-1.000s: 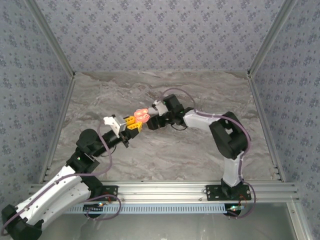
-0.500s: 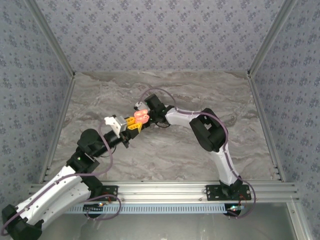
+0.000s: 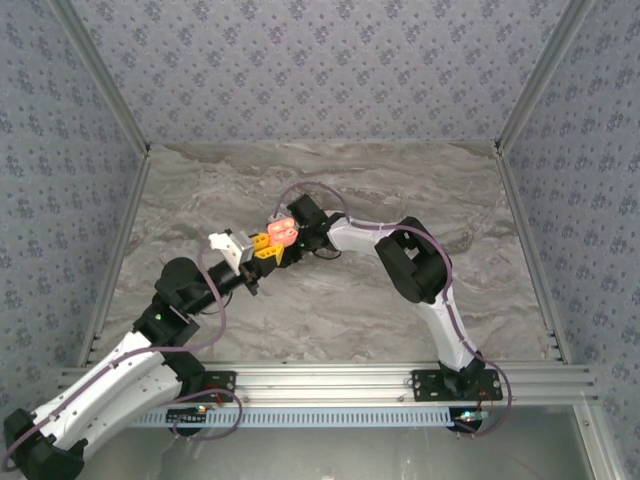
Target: Insert wireless bluetooth earbuds into charging case
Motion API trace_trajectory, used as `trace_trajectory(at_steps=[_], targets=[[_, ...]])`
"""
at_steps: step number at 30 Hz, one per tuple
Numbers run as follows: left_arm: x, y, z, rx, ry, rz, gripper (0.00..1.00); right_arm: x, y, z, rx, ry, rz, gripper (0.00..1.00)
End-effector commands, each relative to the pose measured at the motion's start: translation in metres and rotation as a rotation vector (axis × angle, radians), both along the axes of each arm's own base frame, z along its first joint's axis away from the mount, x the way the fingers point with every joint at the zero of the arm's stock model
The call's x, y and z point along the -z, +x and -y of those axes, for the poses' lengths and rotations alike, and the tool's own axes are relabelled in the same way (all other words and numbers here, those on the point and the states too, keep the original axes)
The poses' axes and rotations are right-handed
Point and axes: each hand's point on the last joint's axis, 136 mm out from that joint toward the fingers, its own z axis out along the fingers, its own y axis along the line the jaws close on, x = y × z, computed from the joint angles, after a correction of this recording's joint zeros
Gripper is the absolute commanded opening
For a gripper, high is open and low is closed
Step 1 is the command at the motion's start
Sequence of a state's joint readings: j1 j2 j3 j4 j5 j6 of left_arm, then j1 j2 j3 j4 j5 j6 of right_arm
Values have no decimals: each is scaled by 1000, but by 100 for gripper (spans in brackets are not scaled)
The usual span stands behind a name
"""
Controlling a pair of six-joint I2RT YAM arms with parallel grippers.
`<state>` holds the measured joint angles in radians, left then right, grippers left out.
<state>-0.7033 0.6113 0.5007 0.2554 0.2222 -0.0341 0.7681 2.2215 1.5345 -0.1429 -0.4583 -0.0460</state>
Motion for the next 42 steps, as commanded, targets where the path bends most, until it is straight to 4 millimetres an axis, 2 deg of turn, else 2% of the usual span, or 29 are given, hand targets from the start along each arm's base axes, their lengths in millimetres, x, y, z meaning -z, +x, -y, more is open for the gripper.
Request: trace_trajectory(at_steps=[1,18,25,28,32,34,38,42], targets=[[-7,-1,0,-4,-6,20,0,18,-23,12,-35,-77,-54,46],[-6,0,-1,-9,-4,11,0,27,-33,22,-57,-127,-53,25],[-4,0,-2,-14,-1,6,0,9,-29,29,-35,-110,-5,19],[-4,1,-2,-17,-5,3,0,-12,-23,35,5,-68,28,19],[-4,1,-1,-12,-16,-1,0,-47,-11,58,92,-12,84,19],[-2,1,1,-4,-21,-6,0,-68,-5,74,145,18,119,19],[4,6,7,5,-21,-22,0,-100,-1,119,258,52,171,19],[9,11,16,23,-23,-42,0,-145,1,161,352,110,232,19]])
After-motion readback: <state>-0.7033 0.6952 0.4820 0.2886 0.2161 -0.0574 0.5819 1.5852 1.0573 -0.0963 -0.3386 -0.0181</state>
